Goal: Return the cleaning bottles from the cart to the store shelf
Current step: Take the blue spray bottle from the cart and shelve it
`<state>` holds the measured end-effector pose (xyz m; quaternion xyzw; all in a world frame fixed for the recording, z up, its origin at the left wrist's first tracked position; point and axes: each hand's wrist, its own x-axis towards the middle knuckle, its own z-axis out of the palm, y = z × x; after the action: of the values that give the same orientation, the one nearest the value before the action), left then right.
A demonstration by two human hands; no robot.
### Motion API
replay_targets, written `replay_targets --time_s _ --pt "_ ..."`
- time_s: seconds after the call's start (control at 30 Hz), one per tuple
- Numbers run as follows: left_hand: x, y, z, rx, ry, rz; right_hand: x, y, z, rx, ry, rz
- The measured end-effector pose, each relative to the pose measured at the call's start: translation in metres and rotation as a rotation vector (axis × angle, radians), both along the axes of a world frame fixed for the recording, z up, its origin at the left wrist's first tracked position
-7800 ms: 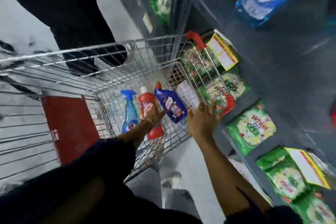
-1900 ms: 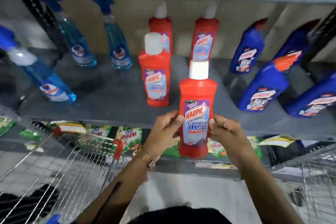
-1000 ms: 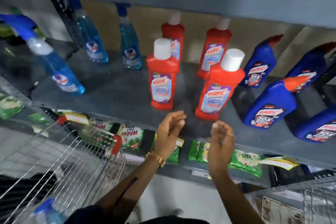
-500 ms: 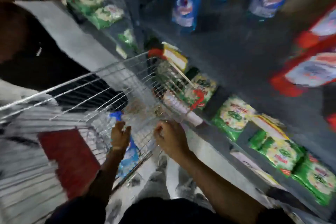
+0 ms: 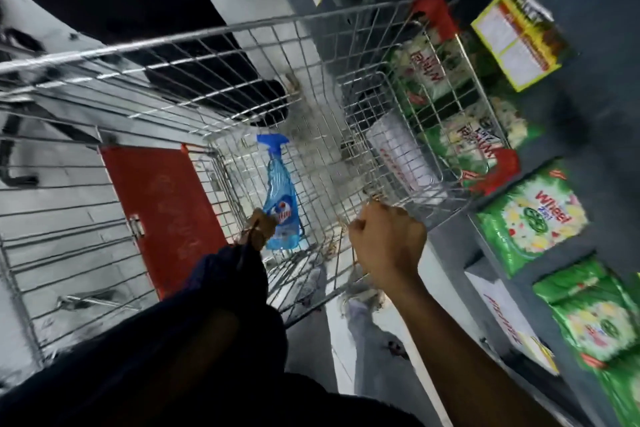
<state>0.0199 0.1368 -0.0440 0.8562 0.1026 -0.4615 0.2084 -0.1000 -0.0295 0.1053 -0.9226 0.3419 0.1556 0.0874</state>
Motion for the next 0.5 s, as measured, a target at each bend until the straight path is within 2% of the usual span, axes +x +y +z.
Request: replay_targets --time_s 0.1,0.3,0.4,0.5 --pt "-0.007 0.003 -0.002 -0.074 0.086 0.157 -0.001 -0.001 0.0 -0.013 -0.006 0.009" --pt "-0.012 -0.013 0.014 -0.198 0.15 0.315 0.0 -0.001 0.001 -0.012 -0.046 -0.004" --pt "-0.014 -0.014 0.025 -0.232 0.1 0.326 -0.001 -0.001 0.005 0.042 -0.094 -0.021" --pt "-0.011 -0.018 0.056 -0.395 0.073 0.31 -0.006 -0.002 0.012 0.12 -0.202 -0.023"
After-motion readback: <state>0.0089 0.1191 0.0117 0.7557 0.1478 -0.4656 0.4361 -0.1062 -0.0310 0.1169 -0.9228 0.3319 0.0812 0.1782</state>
